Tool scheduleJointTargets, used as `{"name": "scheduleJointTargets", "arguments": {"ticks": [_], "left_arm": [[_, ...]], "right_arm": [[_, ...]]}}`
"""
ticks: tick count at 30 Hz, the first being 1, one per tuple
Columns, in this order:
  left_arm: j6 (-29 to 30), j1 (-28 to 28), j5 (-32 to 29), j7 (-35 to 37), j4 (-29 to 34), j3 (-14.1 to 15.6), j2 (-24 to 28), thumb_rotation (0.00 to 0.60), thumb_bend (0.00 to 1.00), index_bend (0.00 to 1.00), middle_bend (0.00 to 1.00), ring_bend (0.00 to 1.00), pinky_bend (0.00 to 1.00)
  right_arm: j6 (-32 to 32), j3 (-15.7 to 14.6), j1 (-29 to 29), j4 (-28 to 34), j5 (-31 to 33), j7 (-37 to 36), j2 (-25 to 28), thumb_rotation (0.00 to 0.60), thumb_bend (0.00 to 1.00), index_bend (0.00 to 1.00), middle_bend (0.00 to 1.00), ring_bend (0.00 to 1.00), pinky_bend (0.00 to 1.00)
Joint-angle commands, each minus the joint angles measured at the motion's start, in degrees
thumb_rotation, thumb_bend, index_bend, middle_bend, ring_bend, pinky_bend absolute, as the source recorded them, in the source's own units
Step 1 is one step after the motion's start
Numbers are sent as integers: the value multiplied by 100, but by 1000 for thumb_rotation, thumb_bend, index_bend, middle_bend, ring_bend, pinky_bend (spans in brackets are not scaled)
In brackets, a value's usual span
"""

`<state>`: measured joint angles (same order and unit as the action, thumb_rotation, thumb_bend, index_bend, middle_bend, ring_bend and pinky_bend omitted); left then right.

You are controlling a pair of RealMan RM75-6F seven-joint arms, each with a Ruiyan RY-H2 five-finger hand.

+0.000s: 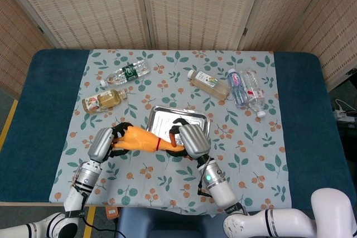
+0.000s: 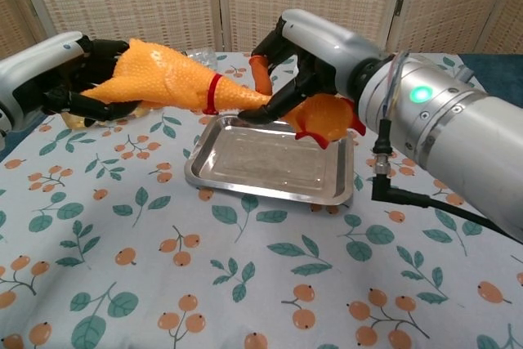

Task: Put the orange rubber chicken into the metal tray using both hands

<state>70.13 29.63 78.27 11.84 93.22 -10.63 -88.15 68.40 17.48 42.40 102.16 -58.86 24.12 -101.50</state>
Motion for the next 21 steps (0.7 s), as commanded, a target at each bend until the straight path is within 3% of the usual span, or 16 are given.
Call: {"name": "scheduleJointTargets", "arguments": {"ticks": [1,2,3,4,6,7,8,10,21], "left_arm": [[-36,-10,24,-95,78,63,18,600,744,902,904,840,992],[-103,3,44,-120,121,102,73,600,714,881,888,814,961],[-188,26,97,-163,122,169,132,600,633,730,794,703,846],[-373,67,117,-190,155,264,239,600,569,523,639,549,707],[-983,216,-29,-79,418,395,610,600,456,94,194,156,345],[-1149,272,-72,6,502,389,732,600,431,11,58,44,224],[-1239,309,-65,105,550,373,830,600,411,0,0,0,133],[-1221,316,42,254,554,363,886,600,368,0,0,0,60],[-862,289,461,754,423,236,1173,600,325,0,0,0,9]], "right_arm": [[-2,-19,9,18,14,32,-6,600,303,927,581,697,978],[7,-23,11,31,14,50,-7,600,303,927,581,697,978],[20,-21,12,38,9,63,-7,600,303,927,581,697,978],[36,-17,13,48,3,74,-8,600,303,927,581,697,978],[82,-9,11,60,-16,97,-12,600,303,927,581,696,978],[95,-10,9,67,-17,109,-10,600,303,927,581,696,978],[108,-8,7,79,-11,126,-3,600,303,927,581,697,978],[136,-7,2,94,-5,163,11,600,304,927,581,697,978],[162,-14,-41,161,119,332,238,600,304,927,581,697,978]]}}
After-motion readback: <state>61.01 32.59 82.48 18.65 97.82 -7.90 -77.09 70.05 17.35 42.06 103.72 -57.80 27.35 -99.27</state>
